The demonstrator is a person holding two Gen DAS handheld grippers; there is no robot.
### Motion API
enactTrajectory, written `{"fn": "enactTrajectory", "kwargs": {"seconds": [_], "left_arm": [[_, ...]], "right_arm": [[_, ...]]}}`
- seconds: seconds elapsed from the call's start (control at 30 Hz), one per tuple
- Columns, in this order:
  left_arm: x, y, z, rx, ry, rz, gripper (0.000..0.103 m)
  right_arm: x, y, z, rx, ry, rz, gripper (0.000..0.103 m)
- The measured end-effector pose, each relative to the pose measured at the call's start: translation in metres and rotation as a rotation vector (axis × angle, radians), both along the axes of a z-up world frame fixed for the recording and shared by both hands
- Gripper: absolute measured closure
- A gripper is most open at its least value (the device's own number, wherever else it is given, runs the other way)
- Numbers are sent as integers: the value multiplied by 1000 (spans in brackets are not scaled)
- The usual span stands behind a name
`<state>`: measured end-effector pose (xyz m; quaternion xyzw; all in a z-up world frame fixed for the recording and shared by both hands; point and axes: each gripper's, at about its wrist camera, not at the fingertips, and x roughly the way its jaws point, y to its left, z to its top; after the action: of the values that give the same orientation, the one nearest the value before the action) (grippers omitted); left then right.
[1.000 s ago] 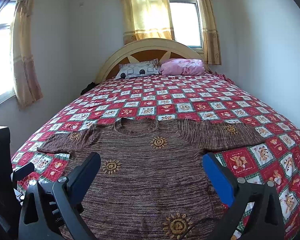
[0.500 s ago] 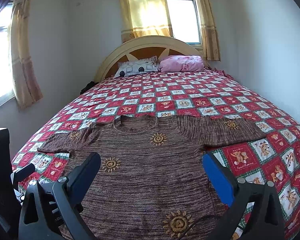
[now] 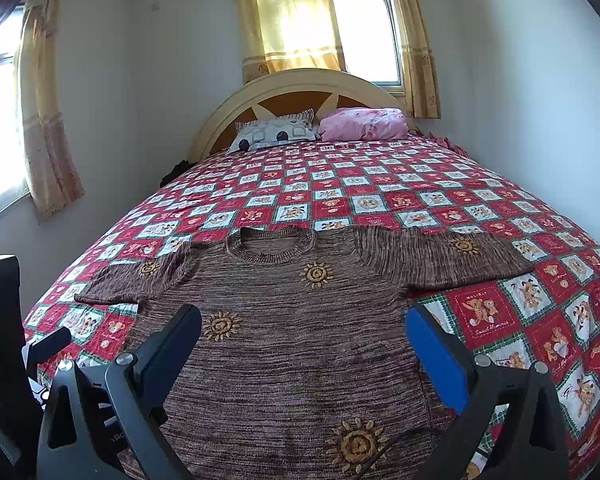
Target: Fold small clothes
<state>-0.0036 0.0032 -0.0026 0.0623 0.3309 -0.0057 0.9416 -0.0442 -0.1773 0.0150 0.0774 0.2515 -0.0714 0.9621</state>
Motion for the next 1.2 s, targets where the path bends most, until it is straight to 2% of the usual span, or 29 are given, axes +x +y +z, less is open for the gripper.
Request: {"fn": "enactTrajectory", "kwargs": {"seconds": [0.7, 1.03, 1.2], "left_arm": [[13, -3, -15, 2, 44, -9, 0], [34, -7, -25, -8, 70, -17, 0], [58, -5, -27, -50, 62, -59, 0]], "right_arm": [[12, -5, -15, 10, 38, -6, 1], [28, -18, -26, 5, 61, -23, 1], [40, -36, -34, -40, 77, -15, 1]]}}
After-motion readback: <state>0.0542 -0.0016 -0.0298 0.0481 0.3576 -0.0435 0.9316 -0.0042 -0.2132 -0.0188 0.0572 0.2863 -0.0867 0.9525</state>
